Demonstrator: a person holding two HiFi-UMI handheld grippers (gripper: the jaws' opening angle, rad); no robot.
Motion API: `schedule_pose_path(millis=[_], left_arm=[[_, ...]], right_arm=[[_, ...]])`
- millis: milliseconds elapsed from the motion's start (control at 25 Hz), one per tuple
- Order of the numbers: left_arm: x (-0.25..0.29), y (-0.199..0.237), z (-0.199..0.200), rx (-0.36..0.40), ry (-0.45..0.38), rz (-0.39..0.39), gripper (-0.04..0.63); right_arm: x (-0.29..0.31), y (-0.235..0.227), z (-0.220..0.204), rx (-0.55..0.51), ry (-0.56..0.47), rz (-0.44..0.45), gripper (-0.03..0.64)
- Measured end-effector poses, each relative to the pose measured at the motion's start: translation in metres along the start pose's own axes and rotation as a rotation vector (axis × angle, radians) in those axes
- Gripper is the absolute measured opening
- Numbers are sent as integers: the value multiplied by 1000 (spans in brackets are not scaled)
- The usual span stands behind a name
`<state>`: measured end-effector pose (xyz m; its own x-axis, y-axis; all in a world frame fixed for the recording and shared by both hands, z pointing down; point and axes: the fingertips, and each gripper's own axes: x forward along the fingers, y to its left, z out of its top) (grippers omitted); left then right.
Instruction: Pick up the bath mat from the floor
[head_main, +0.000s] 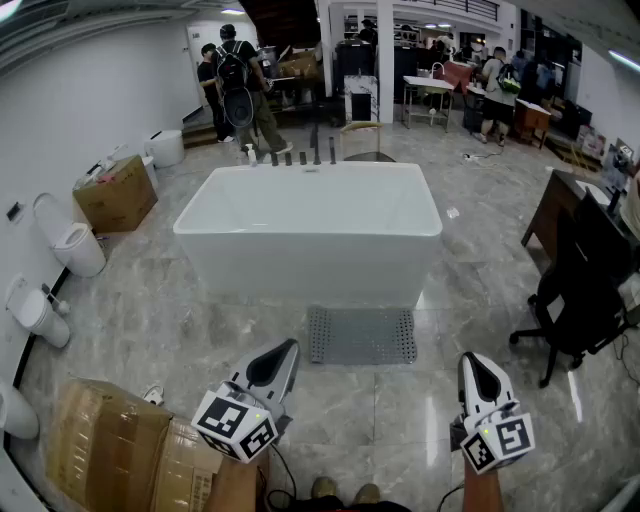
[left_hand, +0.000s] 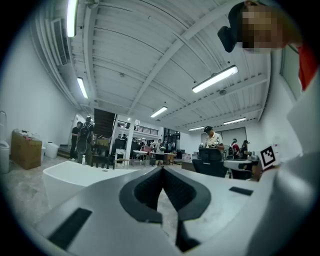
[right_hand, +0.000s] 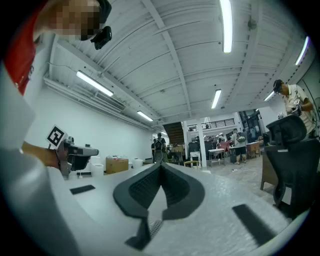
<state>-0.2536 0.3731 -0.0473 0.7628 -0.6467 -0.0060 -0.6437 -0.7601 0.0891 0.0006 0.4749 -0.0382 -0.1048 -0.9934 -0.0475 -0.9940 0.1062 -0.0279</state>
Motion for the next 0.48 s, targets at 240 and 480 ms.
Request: schedule_pose_path(millis=[240, 480], left_arm=[[3, 17, 6, -1, 6, 19, 11], [-7, 60, 3, -10, -5, 16, 11]], right_arm=[[14, 4, 7, 42, -46, 8, 2], [34, 18, 2, 31, -31, -20, 3]])
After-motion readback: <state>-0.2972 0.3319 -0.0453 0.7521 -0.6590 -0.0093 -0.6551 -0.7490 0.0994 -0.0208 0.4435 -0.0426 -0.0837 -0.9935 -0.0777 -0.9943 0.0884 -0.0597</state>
